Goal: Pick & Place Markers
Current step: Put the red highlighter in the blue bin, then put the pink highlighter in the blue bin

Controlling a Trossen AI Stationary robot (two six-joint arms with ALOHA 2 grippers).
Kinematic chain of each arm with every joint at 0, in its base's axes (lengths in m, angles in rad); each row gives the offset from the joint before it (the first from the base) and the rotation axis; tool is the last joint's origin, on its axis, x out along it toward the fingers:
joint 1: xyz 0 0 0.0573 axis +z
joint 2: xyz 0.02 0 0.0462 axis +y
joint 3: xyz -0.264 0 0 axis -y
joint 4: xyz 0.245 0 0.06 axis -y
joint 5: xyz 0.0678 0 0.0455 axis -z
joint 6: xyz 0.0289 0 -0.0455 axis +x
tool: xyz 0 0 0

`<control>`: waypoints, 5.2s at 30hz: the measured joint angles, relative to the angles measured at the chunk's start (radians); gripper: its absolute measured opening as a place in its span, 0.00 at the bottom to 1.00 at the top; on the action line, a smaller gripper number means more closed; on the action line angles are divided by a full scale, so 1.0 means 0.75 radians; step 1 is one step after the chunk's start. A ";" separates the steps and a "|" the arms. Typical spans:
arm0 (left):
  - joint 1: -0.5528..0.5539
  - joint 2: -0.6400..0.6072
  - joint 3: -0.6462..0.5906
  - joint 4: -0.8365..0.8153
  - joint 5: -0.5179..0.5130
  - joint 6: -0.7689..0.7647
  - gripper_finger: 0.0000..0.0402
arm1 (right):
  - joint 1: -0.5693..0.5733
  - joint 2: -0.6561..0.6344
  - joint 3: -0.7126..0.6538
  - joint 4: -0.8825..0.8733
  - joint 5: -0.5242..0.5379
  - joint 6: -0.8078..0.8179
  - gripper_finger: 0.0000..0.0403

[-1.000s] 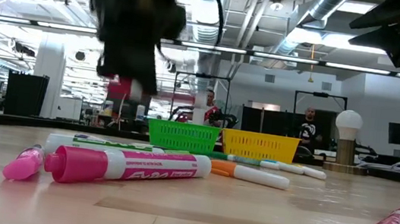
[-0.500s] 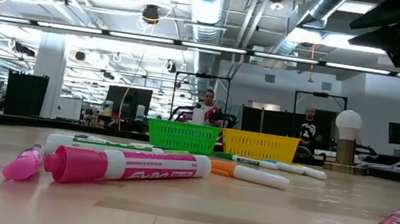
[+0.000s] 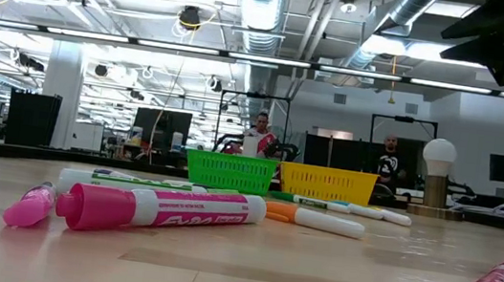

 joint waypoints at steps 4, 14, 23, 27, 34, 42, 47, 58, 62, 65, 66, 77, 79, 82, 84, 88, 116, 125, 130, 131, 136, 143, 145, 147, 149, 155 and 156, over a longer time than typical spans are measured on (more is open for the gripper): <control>0.001 0.052 0.000 -0.015 -0.089 -0.085 0.16 | 0.000 0.000 0.000 0.000 0.000 0.000 0.40; 0.036 0.310 -0.001 -0.912 -0.530 -0.422 0.16 | 0.000 0.000 0.000 0.000 0.004 0.000 0.40; 0.253 0.461 -0.001 -1.159 -0.611 -0.025 0.16 | 0.000 0.000 0.000 0.001 0.004 0.000 0.40; 0.416 0.473 0.000 -1.159 -0.668 0.264 0.16 | 0.000 0.000 0.000 0.001 0.004 0.000 0.40; 0.719 0.488 0.110 -1.119 -0.648 0.771 0.16 | 0.000 0.000 0.000 -0.001 0.004 0.000 0.40; 0.982 0.713 0.324 -1.076 -0.462 1.091 0.16 | -0.004 0.000 0.000 -0.002 0.021 0.000 0.40; 1.061 0.921 0.430 -1.079 -0.400 1.197 0.16 | -0.017 0.000 0.000 0.000 0.011 0.000 0.40; 1.163 1.220 0.510 -1.111 -0.347 1.276 0.16 | -0.017 0.000 0.000 0.001 0.007 0.000 0.40; 1.176 1.250 0.511 -1.148 -0.313 1.309 0.16 | -0.017 0.000 0.000 0.001 0.008 0.000 0.40; 1.171 1.265 0.511 -1.171 -0.307 1.315 0.16 | -0.017 0.000 0.000 0.001 0.008 0.000 0.40; 1.168 1.271 0.511 -1.173 -0.306 1.332 0.16 | -0.017 0.000 0.000 0.001 0.009 0.000 0.40; 1.146 1.324 0.511 -1.175 -0.315 1.401 0.16 | -0.017 0.000 0.000 0.001 0.008 0.000 0.40; 1.147 1.321 0.512 -1.170 -0.317 1.405 0.16 | -0.017 0.000 0.000 0.002 0.008 0.000 0.40; 1.147 1.318 0.512 -1.171 -0.318 1.410 0.18 | -0.017 0.000 0.000 0.002 0.007 0.000 0.40; 1.147 1.316 0.512 -1.170 -0.318 1.438 0.21 | -0.017 0.000 0.000 0.002 0.007 0.000 0.40; 1.146 1.316 0.512 -1.166 -0.331 1.449 0.30 | -0.017 0.000 0.000 0.002 0.005 0.000 0.40; 0.566 0.496 0.512 -1.347 -0.348 0.495 0.49 | -0.017 0.000 0.000 0.003 0.005 0.000 0.40; 0.036 0.532 0.511 -1.339 -0.338 0.275 0.49 | -0.017 0.000 0.000 0.003 0.005 0.000 0.40; -0.172 0.581 0.510 -1.287 -0.431 0.110 0.49 | -0.017 0.000 0.000 0.003 0.005 0.000 0.40; -0.205 0.595 0.510 -1.267 -0.479 0.053 0.49 | -0.017 0.000 0.000 0.003 0.005 0.000 0.40; -0.321 0.692 0.510 -1.132 -0.683 -0.168 0.49 | -0.017 0.000 0.000 0.003 0.005 0.000 0.40; -0.386 0.895 0.510 -0.931 -0.660 -0.360 0.49 | -0.017 0.000 0.000 0.002 0.005 0.000 0.40; -0.397 0.950 0.510 -0.901 -0.642 -0.433 0.49 | -0.017 0.000 0.000 0.002 0.005 0.000 0.40; -0.404 0.996 0.510 -0.900 -0.632 -0.519 0.49 | -0.017 0.000 0.000 0.002 0.005 0.000 0.40; -0.410 1.036 0.510 -0.898 -0.628 -0.630 0.49 | -0.017 0.000 0.000 0.002 0.005 0.000 0.40; -0.419 1.150 0.511 -0.897 -0.633 -0.821 0.49 | -0.017 0.000 0.000 0.002 0.005 0.000 0.40; -0.416 1.169 0.511 -0.905 -0.628 -0.850 0.49 | -0.017 0.000 0.000 0.002 0.005 0.000 0.40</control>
